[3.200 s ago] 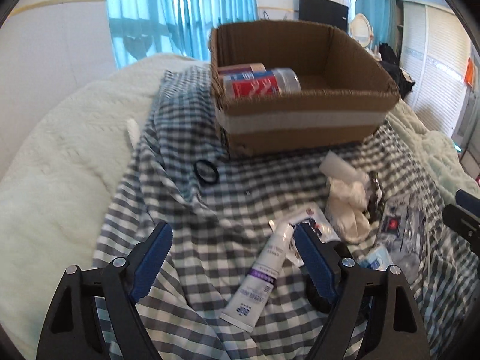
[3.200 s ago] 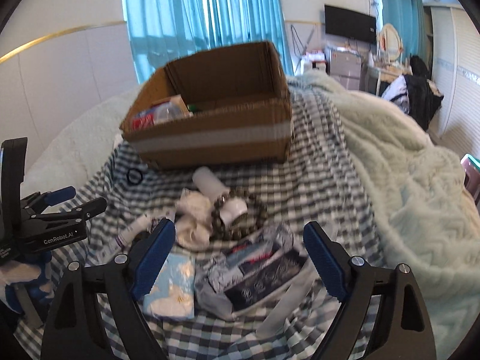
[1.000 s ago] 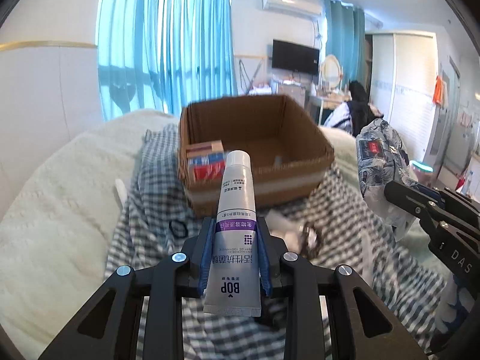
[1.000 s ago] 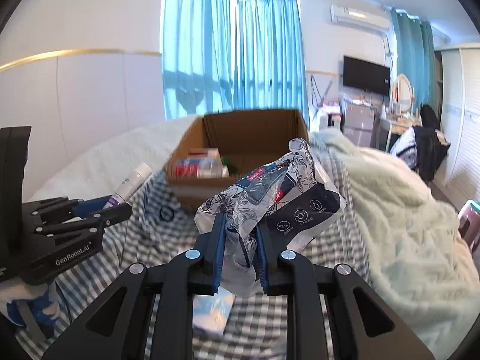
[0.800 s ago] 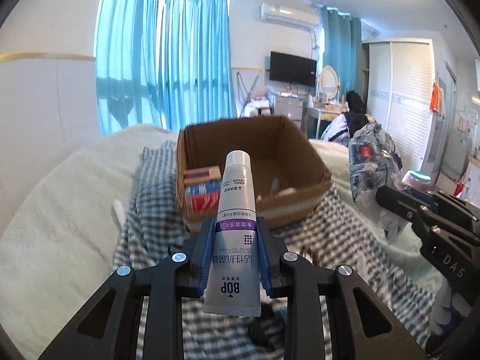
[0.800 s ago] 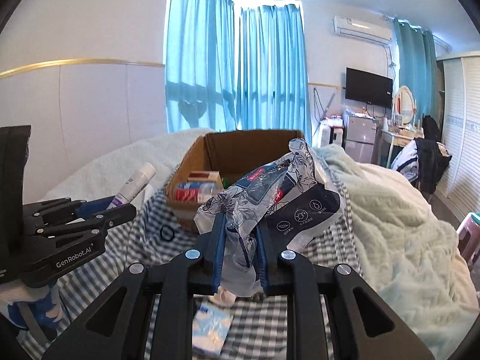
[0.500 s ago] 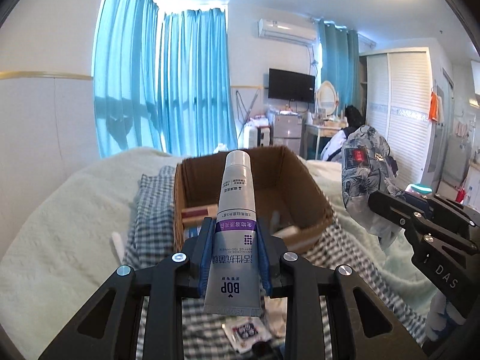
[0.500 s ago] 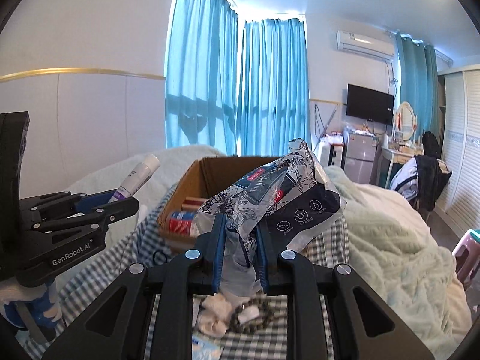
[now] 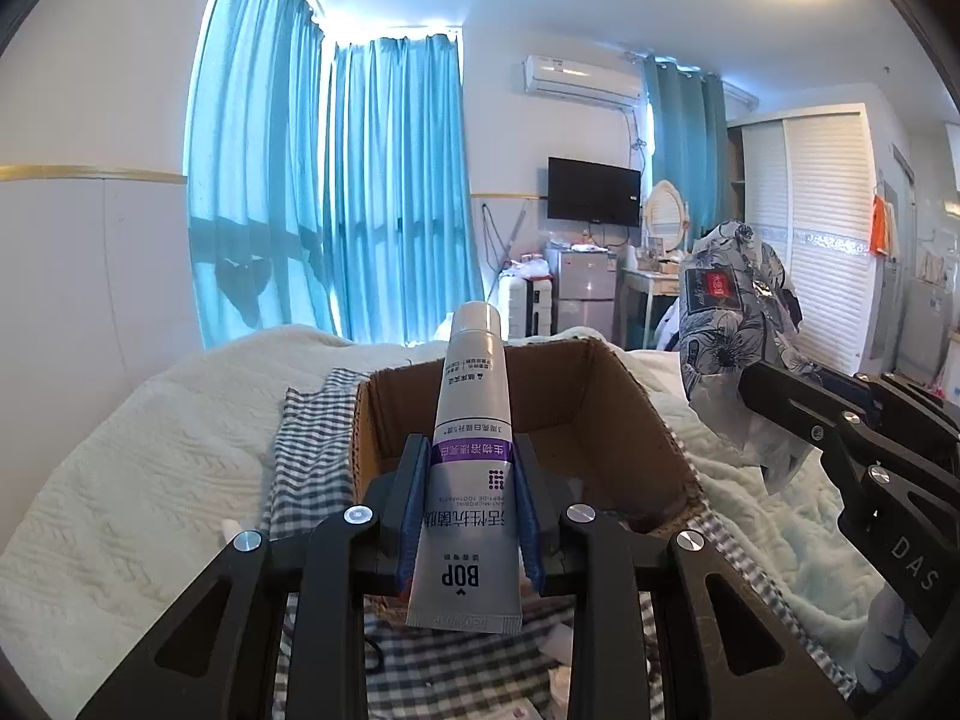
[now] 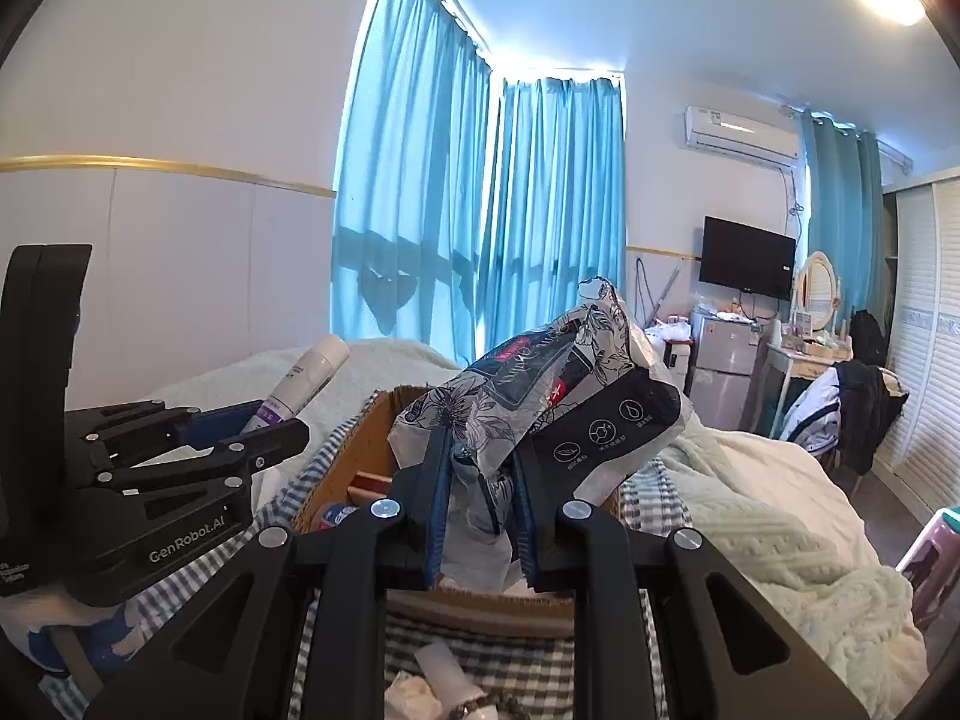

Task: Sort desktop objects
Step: 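Lift the toothpaste tube with the left gripper while the right gripper carries the patterned plastic bag over the box, then open both grippers to drop the toothpaste tube and plastic bag into the box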

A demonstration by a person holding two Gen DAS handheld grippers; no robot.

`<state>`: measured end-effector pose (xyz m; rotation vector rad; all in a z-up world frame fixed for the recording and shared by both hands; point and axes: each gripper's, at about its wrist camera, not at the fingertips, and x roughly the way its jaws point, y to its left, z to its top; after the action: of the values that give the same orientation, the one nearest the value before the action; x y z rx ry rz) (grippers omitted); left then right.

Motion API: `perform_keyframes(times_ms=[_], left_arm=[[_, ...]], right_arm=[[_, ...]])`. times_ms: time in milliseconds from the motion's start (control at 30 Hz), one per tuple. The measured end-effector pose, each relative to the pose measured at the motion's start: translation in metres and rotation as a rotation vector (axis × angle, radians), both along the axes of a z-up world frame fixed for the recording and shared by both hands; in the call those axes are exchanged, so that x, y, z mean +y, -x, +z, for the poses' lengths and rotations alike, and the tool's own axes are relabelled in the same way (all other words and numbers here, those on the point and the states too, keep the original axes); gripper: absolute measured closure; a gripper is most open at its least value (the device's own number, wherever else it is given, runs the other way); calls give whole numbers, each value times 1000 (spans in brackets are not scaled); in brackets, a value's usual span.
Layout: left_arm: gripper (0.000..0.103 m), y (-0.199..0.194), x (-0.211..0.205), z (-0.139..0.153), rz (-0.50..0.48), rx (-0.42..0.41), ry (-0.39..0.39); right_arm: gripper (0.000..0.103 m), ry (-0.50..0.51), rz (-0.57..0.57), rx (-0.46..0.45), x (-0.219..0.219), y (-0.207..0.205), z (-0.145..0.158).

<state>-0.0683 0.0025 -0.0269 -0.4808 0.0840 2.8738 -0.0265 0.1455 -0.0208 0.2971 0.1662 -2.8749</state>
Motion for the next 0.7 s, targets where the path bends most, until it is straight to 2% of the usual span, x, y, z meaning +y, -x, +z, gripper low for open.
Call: perform_keyframes(times_ms=[333,533,700], left_arm=[[76,38,8,-5,18,11,26],[76,68,13,-8,17,12,37],[76,104,16,-18,19,-28,31]], right_arm=[[85,-22,20,24,-7,29,-3],[85,-13,18,16,7,53,-6],[85,-20,11,1,15,80,-12]])
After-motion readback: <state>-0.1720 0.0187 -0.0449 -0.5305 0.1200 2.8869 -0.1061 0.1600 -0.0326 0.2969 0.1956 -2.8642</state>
